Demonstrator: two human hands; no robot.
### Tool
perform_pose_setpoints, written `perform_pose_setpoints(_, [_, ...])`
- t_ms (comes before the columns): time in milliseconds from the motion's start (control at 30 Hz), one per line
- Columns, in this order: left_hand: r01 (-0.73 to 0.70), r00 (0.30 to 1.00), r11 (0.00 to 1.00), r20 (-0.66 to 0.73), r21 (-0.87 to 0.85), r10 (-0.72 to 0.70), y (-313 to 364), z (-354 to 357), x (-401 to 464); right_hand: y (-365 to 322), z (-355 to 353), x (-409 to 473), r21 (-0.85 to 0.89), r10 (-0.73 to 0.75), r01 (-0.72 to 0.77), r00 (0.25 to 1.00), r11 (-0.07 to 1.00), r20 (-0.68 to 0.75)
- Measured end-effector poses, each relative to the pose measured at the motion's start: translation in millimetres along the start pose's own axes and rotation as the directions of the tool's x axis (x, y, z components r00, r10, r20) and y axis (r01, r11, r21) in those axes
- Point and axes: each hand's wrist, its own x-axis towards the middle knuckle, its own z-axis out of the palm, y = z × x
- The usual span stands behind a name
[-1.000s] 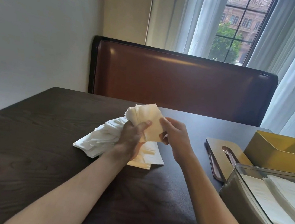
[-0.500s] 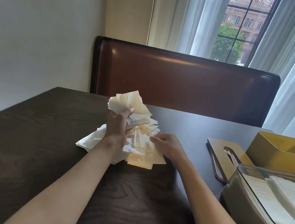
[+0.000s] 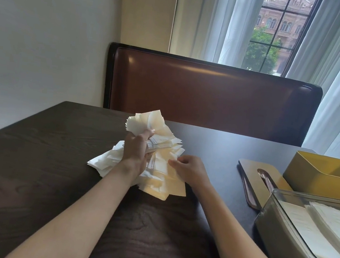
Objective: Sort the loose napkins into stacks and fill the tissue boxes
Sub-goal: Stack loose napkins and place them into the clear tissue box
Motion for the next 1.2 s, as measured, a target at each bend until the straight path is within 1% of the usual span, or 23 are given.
perform_pose_setpoints(100, [0.01,1.0,1.0,0.003,0.026,-0.01,-1,-1,0,-4,-11,-5,0.221,0.019,-0.007,0.999,0.975,-0.051])
perform_pose_setpoints(167, [0.02,1.0,0.999,0.015,0.032,-0.021,-2,-1,0,-8,-20,-8,0.326,0.024,0.004,0.996,0.946,-0.083])
perform_pose_setpoints(300, [0.029,0.999,0.999,0.034,0.041,-0.03,-4,0,-2,-13,-35,-10,0.427,0.003,0.069,0.986,0.902,-0.165])
perform_pose_setpoints(433, [0.028,0.998,0.999,0.059,0.015,-0.029,-3,3,-5,-16,-40,-11,0.515,-0.012,0.134,0.972,0.847,-0.233])
perform_pose_setpoints(567, [0.045,0.996,0.999,0.081,0.016,-0.046,-3,4,-7,-16,-44,-7,0.638,0.047,0.173,0.948,0.751,-0.314])
perform_pose_setpoints(633, [0.068,0.992,0.997,0.105,0.037,-0.071,-3,5,-9,-14,-47,-5,0.685,0.075,0.176,0.945,0.707,-0.32])
perform_pose_setpoints(700, [0.092,0.98,0.994,0.173,0.062,-0.101,-4,7,-12,-14,-49,-4,0.73,0.065,0.184,0.952,0.658,-0.298])
perform_pose_setpoints(767, [0.115,0.959,0.99,0.25,0.08,-0.132,-5,9,-17,-15,-48,-5,0.721,0.02,0.201,0.958,0.663,-0.286])
perform_pose_setpoints(833, [0.122,0.947,0.988,0.286,0.097,-0.145,-6,11,-20,-15,-45,-6,0.681,-0.005,0.193,0.963,0.706,-0.268])
perform_pose_setpoints(1000, [0.036,0.98,0.996,0.193,0.076,-0.05,-8,10,-18,-10,-42,-4,0.518,0.018,0.126,0.965,0.846,-0.263])
perform_pose_setpoints(1100, [0.036,0.981,0.995,0.186,0.095,-0.053,-7,11,-20,-6,-39,-2,0.479,0.001,0.123,0.968,0.869,-0.251])
perform_pose_setpoints(1200, [0.046,0.978,0.99,0.196,0.135,-0.072,-9,11,-21,-6,-39,-3,0.465,-0.041,0.171,0.96,0.869,-0.277])
